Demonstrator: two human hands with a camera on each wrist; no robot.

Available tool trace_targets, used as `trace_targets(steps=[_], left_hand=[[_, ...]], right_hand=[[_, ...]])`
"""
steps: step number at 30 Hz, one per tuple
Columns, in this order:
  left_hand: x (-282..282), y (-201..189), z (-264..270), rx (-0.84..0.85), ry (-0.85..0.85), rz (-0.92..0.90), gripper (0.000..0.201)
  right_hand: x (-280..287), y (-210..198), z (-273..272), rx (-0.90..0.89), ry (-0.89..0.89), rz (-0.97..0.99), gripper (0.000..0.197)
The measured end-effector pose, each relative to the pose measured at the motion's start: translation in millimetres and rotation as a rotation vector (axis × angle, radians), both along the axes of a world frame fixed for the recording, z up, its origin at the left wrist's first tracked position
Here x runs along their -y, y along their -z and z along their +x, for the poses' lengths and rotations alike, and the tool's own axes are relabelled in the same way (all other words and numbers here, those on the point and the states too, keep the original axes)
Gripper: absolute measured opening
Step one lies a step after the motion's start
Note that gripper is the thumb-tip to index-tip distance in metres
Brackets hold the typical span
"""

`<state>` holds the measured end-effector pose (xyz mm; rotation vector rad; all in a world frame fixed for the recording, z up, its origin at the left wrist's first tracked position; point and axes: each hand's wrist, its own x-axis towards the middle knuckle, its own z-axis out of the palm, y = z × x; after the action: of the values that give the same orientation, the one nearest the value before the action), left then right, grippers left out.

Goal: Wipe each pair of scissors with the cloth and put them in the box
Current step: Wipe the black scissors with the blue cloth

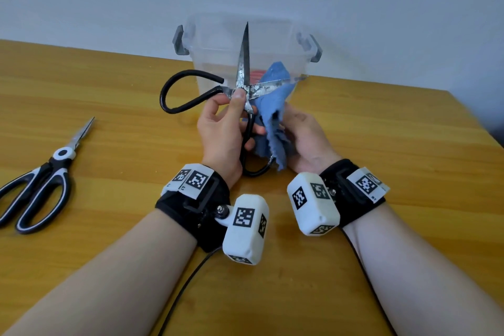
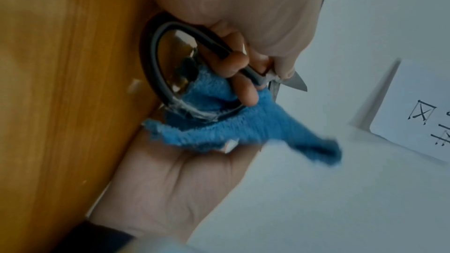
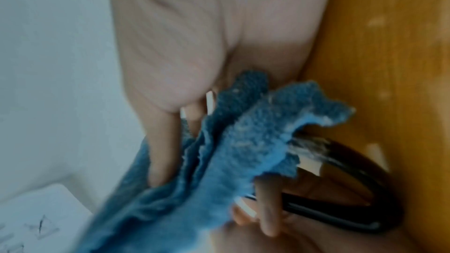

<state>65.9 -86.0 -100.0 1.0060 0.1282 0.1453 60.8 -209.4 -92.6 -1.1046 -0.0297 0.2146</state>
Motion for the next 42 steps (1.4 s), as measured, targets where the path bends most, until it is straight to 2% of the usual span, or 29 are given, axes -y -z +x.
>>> trace_targets(steps=[4, 8, 11, 15, 20, 25, 28, 31, 34, 36, 38, 39, 42], left_hand=[[6, 3, -4, 0.089, 0.094, 0.121, 0.019], [6, 6, -4, 0.117, 0.16, 0.24, 0.016], [10, 6, -7, 0.13, 0.191, 0.315, 0.014], [14, 7, -6, 0.199, 0.128, 0.343, 0.02], [15, 8, -3, 0.131, 0.075, 0.309, 0.021], [11, 7, -3, 0.065, 0.07, 0.288, 0.02], [11, 6, -5, 0.059, 0.083, 0.272, 0.023], [12, 5, -6, 0.055, 0.07, 0.257, 0.024], [9, 4, -4, 0.013, 0.013, 0.199, 0.026], [7, 2, -3, -0.016, -0.012, 0.145, 0.026], [6, 3, -2, -0.018, -0.016, 0.127, 0.024], [5, 3, -1, 0.0, -0.01, 0.136, 0.023], [8, 7, -1, 0.092, 0.039, 0.188, 0.02]], right_hand=[[-1, 0, -5, 0.035, 0.051, -0.038, 0.015], [1, 2, -1, -0.001, 0.118, -0.097, 0.019], [3, 3, 2, -0.03, 0.221, -0.051, 0.016], [6, 6, 4, 0.004, 0.348, -0.026, 0.016], [1, 4, 4, 0.032, 0.448, 0.0, 0.013], [11, 8, 12, 0.018, 0.501, 0.154, 0.008], [14, 14, 14, -0.016, 0.484, 0.258, 0.041], [24, 20, 16, -0.005, 0.44, 0.36, 0.031], [28, 19, 15, 0.056, 0.47, 0.455, 0.022], [25, 15, 15, 0.029, 0.441, 0.471, 0.026], [24, 11, 14, -0.054, 0.343, 0.395, 0.049], [21, 7, 12, -0.099, 0.284, 0.303, 0.054], [2, -3, 1, -0.105, 0.094, 0.096, 0.039]])
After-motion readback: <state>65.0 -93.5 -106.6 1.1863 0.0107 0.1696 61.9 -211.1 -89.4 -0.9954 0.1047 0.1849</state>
